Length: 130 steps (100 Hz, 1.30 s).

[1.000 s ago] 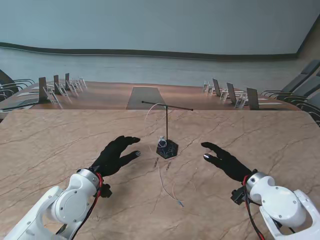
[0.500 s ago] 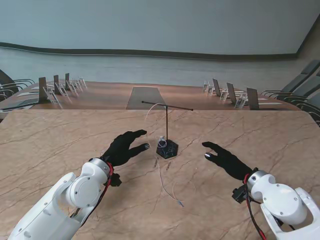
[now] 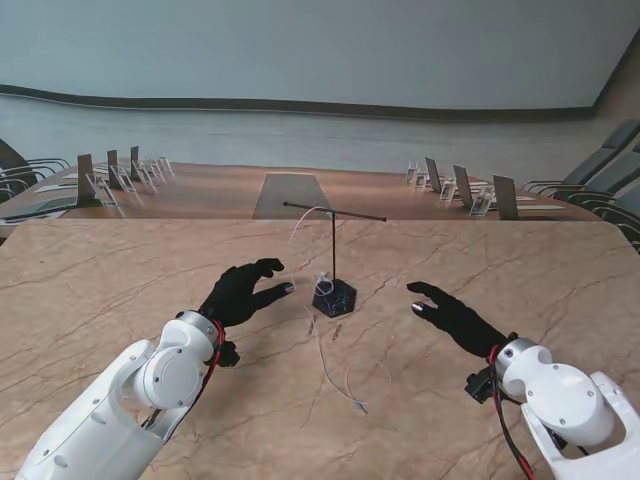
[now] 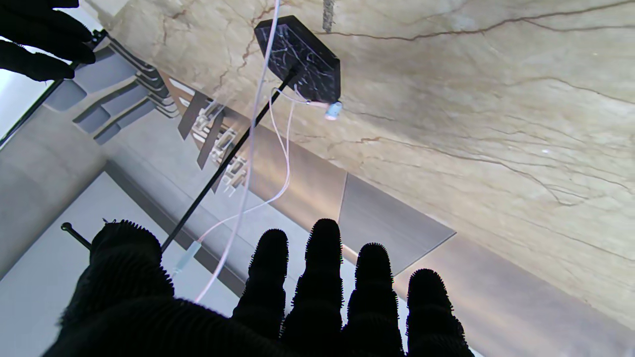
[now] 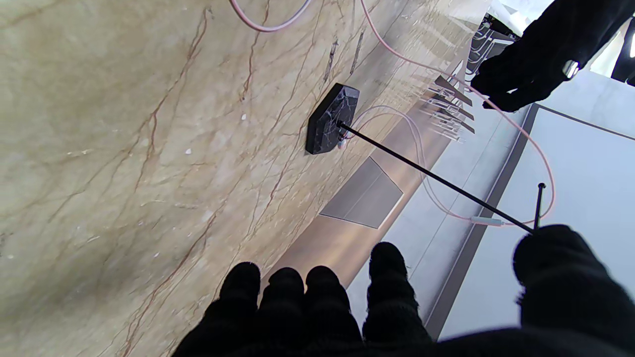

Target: Take the wired earphone off the rack, coil the cable and place them on the table

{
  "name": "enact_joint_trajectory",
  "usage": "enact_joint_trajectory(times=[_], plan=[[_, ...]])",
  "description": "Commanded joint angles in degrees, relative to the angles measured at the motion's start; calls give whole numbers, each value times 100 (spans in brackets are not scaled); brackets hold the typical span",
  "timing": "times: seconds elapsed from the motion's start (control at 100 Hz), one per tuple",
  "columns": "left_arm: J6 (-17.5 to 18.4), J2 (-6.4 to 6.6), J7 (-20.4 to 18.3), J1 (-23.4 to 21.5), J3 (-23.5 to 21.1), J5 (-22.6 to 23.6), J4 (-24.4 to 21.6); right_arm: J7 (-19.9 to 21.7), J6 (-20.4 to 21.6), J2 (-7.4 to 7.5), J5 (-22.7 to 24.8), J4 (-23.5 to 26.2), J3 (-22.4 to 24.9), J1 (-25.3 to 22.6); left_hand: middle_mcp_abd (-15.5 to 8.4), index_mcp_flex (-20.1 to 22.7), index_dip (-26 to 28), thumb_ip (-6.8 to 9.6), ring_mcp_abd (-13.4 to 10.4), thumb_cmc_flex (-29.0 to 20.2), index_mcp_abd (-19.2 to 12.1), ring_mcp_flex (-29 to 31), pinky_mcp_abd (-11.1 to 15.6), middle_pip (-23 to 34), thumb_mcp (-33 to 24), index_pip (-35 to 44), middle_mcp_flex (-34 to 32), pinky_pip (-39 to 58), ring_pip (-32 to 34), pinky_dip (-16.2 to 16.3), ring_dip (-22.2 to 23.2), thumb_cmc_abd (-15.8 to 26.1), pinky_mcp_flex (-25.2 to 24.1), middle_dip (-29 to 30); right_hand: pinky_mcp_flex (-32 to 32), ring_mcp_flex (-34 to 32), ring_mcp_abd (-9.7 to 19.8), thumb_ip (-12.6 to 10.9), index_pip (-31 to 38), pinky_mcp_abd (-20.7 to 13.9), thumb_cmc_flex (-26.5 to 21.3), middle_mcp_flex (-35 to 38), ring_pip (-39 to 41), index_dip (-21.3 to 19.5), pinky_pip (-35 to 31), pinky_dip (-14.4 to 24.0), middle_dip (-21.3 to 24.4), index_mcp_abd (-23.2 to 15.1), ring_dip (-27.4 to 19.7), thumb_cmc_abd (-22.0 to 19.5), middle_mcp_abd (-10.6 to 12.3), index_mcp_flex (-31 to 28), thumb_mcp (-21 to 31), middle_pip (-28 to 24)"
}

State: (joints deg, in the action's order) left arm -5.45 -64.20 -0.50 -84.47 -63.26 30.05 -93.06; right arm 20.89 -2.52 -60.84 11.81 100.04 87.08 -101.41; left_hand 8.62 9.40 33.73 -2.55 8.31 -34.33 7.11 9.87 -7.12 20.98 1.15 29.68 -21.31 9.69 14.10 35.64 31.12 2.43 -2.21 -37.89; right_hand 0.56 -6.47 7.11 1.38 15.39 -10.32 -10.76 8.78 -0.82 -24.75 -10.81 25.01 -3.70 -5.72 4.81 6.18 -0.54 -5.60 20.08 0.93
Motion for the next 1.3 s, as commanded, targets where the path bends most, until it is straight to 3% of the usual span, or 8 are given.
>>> enact_joint_trajectory(times=[0.0,0.31,0.66,0.78,0.88,0.99,1.12,1.29], plan=[[-14,-12,18,13,8,25,58,20,-18,-14,-12,-13,-23,32,-8,-191,54,144,-23,139,28,-1,-8,100,-1,84,-47,72,47,140,77,-158,-3,-93,13,185,102,225,74,-168,78,-145,-57,1,63,33,-18,-49,-23,-267,22,-25,-99,99],[124,-52,41,429,285,-110,465,70,-11,-3,-2,-50,-24,92,-63,-193,-1054,91,-257,565,50,-338,15,-792,23,-1927,343,-24,-618,119,-624,-235,-85,1033,17,183,99,224,128,-152,79,-145,-55,37,52,46,-27,-42,-17,-271,11,-19,-106,98],[218,-85,-166,925,662,-425,823,95,-63,4,39,-63,-52,134,-111,-99,-744,113,-180,246,-218,-109,-48,-736,-37,-1419,64,4,-534,102,-589,-167,-12,1129,35,183,66,221,320,-115,52,-136,-42,51,2,99,-72,-2,20,-257,-15,-40,-103,77],[225,-103,-194,1035,745,-525,908,121,-82,11,45,-59,-61,145,-69,138,-525,155,-69,-339,-601,210,-128,-438,-56,-857,-345,72,-299,134,-420,127,113,901,68,188,46,220,624,-108,35,-125,-43,117,-70,183,-121,9,83,-258,-23,15,-110,56],[209,-114,-229,1076,773,-631,901,136,-99,15,65,-55,-65,153,-79,366,-309,94,14,-1395,-1092,450,-165,-165,-12,-389,-670,175,-3,176,-162,510,237,595,67,184,44,216,661,-105,14,-112,-39,145,-75,189,-125,21,88,-252,-34,-2,-104,48],[215,-117,-234,1108,799,-632,896,137,-111,15,74,-50,-73,168,-86,400,285,-113,122,-2688,-1518,677,-225,162,55,130,-966,360,379,232,89,256,362,292,69,184,34,216,740,-101,0,-106,-36,166,-82,199,-126,28,97,-251,-37,-12,-108,40],[228,-85,-312,1076,781,-577,817,141,-120,18,100,-50,-96,192,-116,498,707,-70,248,-3274,-1938,941,-312,486,47,674,-1303,826,803,315,321,58,422,-8,73,185,33,213,828,-97,-27,-99,-33,198,-90,211,-125,41,108,-254,-46,-3,-110,28],[233,-39,-368,984,745,-391,702,184,-170,28,111,-36,-151,220,-142,818,1385,95,314,-3895,-2209,1148,-349,787,-70,1357,-1505,2083,1112,-55,391,-61,142,-322,77,186,20,209,938,-94,-66,-93,-34,238,-94,221,-111,47,117,-250,-51,0,-116,24]])
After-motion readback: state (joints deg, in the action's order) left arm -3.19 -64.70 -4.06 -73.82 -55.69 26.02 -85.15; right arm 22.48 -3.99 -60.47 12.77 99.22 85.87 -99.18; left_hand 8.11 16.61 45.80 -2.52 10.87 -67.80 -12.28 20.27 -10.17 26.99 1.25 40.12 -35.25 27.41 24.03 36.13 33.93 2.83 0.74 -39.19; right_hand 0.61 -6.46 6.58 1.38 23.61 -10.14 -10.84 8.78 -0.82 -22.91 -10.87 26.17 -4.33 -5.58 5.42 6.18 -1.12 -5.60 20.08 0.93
